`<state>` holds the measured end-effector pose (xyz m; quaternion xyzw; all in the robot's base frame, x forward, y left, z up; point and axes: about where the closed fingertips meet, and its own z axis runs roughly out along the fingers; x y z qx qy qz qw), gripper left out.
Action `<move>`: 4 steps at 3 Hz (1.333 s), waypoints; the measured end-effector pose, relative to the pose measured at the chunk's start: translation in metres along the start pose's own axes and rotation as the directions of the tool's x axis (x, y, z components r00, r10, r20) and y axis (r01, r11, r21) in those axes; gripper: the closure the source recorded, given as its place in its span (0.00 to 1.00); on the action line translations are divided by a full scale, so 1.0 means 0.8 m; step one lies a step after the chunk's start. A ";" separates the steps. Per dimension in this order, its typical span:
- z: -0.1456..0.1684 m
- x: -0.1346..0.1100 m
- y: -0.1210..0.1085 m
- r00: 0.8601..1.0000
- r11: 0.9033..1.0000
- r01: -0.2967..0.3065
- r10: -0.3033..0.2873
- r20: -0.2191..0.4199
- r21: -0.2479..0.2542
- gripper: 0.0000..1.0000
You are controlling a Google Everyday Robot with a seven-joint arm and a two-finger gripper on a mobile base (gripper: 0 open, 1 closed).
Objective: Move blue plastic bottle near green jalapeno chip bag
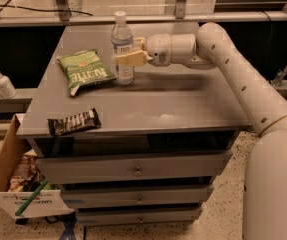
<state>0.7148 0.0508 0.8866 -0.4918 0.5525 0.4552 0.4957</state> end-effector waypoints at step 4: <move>-0.001 -0.006 0.000 1.000 1.000 0.000 0.000 0.000 0.000 0.14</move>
Offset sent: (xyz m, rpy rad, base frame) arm -0.0033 -0.0240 0.0027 -0.0361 -0.0512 0.0430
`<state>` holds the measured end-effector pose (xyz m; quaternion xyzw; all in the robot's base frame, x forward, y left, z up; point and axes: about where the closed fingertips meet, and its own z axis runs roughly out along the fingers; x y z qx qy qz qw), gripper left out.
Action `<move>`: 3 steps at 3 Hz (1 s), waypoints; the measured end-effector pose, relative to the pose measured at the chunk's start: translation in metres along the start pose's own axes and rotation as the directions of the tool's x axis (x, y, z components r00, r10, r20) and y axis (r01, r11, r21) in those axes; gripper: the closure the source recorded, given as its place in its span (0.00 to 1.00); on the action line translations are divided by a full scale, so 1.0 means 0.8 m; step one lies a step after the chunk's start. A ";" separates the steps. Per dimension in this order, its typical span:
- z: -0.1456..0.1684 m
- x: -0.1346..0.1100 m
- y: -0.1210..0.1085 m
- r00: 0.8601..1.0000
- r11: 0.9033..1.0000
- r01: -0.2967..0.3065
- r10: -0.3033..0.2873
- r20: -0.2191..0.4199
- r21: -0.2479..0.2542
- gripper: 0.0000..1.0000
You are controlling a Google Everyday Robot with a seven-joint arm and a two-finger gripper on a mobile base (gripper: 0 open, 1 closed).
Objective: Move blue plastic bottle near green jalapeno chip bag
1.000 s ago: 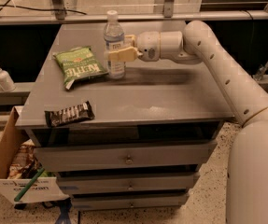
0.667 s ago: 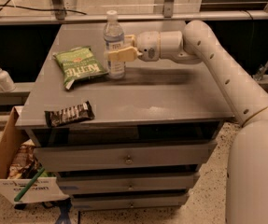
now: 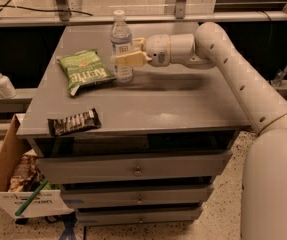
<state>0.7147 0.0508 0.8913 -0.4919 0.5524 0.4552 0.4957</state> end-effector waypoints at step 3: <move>-0.029 -0.024 -0.005 0.996 0.997 0.078 -0.078 -0.036 -0.004 0.00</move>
Offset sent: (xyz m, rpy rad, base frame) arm -0.0042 -0.0213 0.0181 -0.0542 -0.0678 0.0370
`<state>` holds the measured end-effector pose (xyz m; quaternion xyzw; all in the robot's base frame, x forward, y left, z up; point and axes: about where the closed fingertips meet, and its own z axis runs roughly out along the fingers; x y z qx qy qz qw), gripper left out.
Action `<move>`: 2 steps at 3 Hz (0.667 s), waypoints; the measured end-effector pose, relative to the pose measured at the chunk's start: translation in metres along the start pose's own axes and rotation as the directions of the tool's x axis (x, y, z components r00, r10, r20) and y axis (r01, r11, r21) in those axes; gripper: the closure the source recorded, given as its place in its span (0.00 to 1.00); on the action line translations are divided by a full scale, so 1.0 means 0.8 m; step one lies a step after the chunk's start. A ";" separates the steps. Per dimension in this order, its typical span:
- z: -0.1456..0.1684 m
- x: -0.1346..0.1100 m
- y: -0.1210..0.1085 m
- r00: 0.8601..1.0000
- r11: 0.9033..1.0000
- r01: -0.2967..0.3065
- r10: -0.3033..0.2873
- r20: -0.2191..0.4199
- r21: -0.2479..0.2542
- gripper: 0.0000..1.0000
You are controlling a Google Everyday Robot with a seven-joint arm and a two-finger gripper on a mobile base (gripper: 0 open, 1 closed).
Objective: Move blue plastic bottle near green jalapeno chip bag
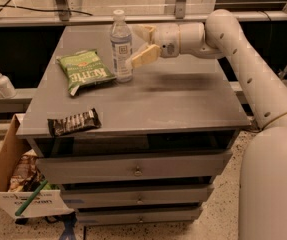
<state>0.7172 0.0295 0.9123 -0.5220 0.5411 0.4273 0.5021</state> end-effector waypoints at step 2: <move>-0.118 -0.023 -0.037 0.999 0.977 0.041 -0.037 -0.023 0.208 0.00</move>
Offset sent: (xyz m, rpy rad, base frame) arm 0.0284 -0.1674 0.0568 -0.0158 -0.1107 -0.3520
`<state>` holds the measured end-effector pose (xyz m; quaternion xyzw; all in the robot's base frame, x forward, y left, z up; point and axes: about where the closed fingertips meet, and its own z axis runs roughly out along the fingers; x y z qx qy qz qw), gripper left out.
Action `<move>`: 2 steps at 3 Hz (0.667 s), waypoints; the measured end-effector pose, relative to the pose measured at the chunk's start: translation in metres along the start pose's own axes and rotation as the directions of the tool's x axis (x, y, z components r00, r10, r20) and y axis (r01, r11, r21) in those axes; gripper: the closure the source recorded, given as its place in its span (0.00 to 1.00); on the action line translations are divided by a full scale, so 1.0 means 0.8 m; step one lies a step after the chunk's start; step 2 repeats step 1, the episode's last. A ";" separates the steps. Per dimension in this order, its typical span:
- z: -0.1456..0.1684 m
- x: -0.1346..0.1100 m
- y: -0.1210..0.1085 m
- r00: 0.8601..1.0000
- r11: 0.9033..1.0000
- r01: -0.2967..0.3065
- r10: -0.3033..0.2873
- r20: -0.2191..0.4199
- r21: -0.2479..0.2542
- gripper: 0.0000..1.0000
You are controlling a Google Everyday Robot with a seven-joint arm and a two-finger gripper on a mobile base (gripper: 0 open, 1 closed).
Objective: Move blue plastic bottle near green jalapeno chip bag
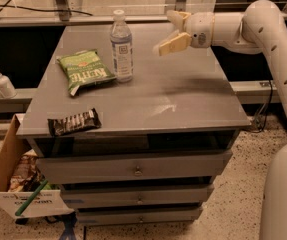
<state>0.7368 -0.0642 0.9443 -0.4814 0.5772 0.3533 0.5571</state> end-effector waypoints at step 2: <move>0.000 0.000 0.000 1.000 1.000 0.000 0.000 0.000 0.000 0.00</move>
Offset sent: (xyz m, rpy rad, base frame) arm 0.0000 0.0000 0.0000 0.0000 0.0000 0.0000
